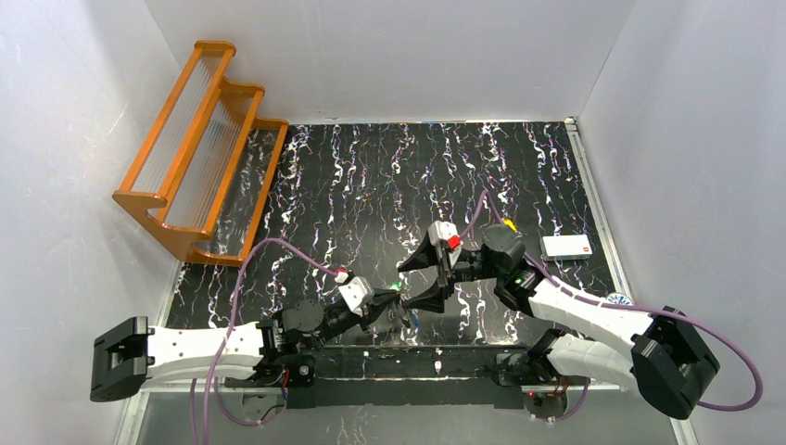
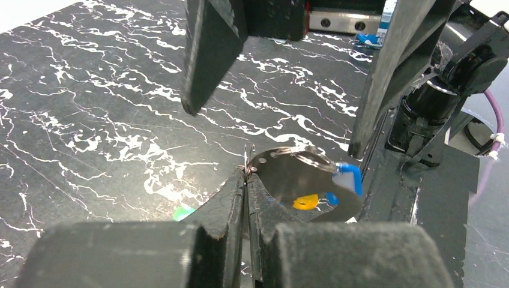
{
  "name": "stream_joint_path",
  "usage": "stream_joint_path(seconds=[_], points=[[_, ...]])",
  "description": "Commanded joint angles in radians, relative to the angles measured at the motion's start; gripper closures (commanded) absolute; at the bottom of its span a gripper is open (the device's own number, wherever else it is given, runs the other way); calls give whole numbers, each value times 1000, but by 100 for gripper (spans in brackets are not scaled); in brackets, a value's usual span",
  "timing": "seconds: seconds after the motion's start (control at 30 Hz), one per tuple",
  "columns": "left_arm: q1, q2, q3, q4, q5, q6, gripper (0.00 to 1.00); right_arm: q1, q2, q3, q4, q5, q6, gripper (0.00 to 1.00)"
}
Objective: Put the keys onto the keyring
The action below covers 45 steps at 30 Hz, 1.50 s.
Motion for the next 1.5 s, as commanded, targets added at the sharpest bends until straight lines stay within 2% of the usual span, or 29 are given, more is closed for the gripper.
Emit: stream_joint_path(seconds=[0.0,0.07,0.23,0.43,0.53,0.7,0.9,1.03,1.17,1.33,1.47], points=[[2,-42,25,7,-52,9,100,2,-7,98,-9,19,24,7],[2,-50,20,-1,-58,11,100,1,-6,112,-10,49,39,2],[2,-57,23,-37,-61,21,100,-1,5,134,-20,172,84,1],[2,-60,33,-59,-57,23,100,-3,-2,161,-90,153,104,1],[2,-67,39,-78,-68,48,100,-3,-30,138,-108,190,110,1],[2,-83,41,-121,-101,87,100,-4,-40,126,-171,347,170,1],[2,-57,23,-125,-98,76,100,-6,-4,114,-238,540,335,1],[2,-9,-2,-102,-99,69,100,-11,21,102,-284,675,474,1],[2,25,-34,-43,-106,61,100,-29,65,124,-375,746,542,1],[2,89,-76,47,-132,-19,100,-67,146,158,-453,709,566,1],[2,158,-90,134,-122,-65,100,-114,198,166,-467,603,584,1]])
